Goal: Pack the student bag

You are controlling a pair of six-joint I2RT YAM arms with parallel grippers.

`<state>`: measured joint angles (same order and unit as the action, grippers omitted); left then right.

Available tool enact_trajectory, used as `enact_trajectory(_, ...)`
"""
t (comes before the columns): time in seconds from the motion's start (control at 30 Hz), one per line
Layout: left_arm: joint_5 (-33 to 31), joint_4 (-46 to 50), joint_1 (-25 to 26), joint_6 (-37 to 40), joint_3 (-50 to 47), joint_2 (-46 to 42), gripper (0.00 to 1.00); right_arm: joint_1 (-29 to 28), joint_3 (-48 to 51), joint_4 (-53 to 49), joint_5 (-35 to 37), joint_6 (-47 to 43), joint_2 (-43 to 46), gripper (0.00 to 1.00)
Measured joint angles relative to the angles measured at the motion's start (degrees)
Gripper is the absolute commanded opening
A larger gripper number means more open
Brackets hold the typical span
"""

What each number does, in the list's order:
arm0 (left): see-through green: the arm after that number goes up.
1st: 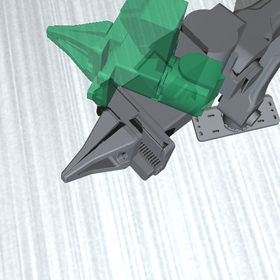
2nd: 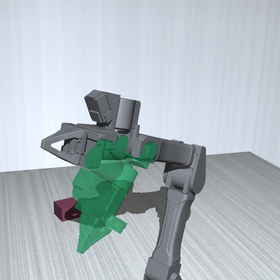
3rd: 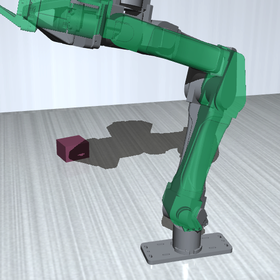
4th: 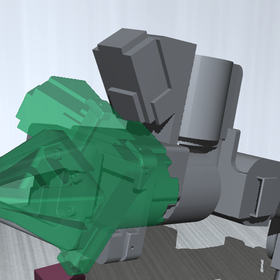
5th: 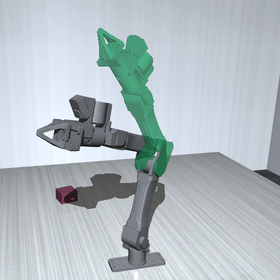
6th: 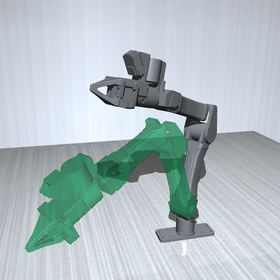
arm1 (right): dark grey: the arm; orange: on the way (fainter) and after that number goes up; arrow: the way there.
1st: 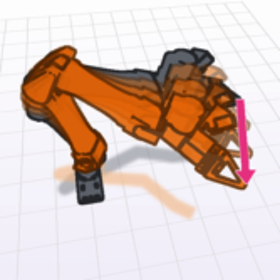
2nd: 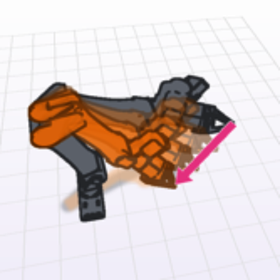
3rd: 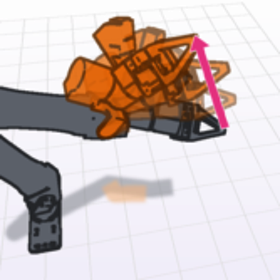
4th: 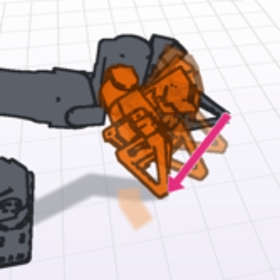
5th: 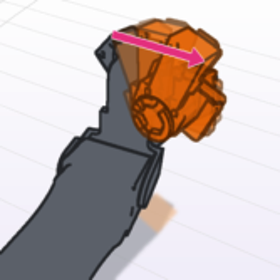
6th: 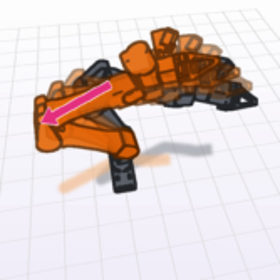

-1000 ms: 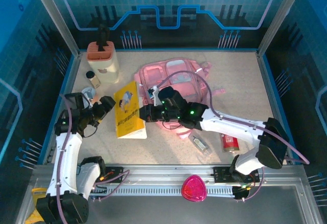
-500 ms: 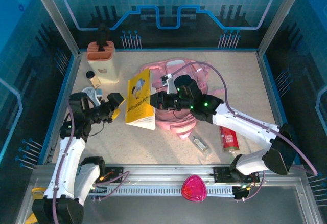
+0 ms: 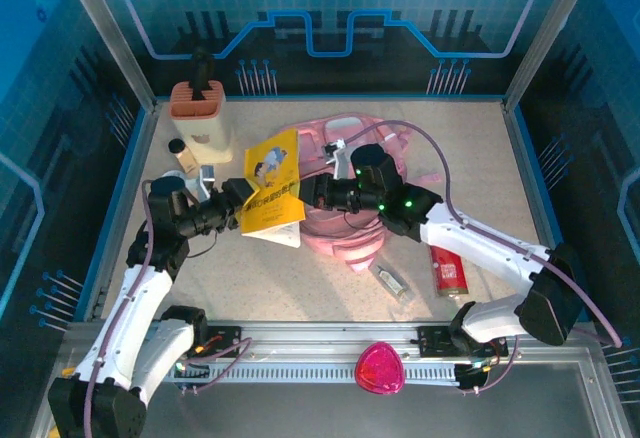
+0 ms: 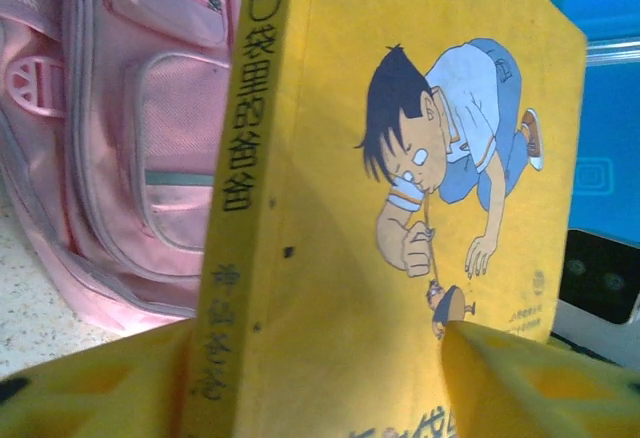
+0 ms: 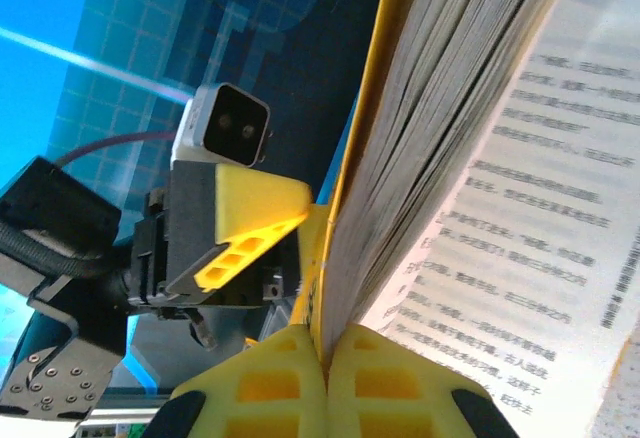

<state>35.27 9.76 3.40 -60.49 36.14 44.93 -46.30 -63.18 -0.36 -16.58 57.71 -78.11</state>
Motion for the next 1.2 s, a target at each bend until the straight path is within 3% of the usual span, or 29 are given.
enact_trajectory(0.3,-1.64,-1.6,0.85,-1.18,0.0,0.02,0.28,1.64,3.37,1.75,-0.28,0.83,0.42,0.0)
enact_trajectory(0.47,-2.23,-2.54,1.81,-1.4,0.0,0.13,0.21,1.84,4.44,2.58,-0.42,1.01,0.42,0.0)
enact_trajectory(0.6,-2.16,-2.82,2.38,-1.6,0.0,0.46,0.14,2.51,6.16,2.73,-0.59,0.98,0.46,0.15)
enact_trajectory(0.93,-2.78,-6.19,3.61,-4.24,0.0,1.86,0.0,5.2,11.23,1.22,-2.43,1.31,5.14,0.91)
enact_trajectory(1.03,-3.74,-8.11,5.09,-5.22,0.0,1.95,0.0,6.36,11.61,0.7,-3.61,2.12,5.29,0.99)
enact_trajectory(1.2,-7.13,-10.91,10.12,-6.12,0.02,2.12,0.0,6.67,11.63,3.52,-8.07,4.83,3.02,1.0)
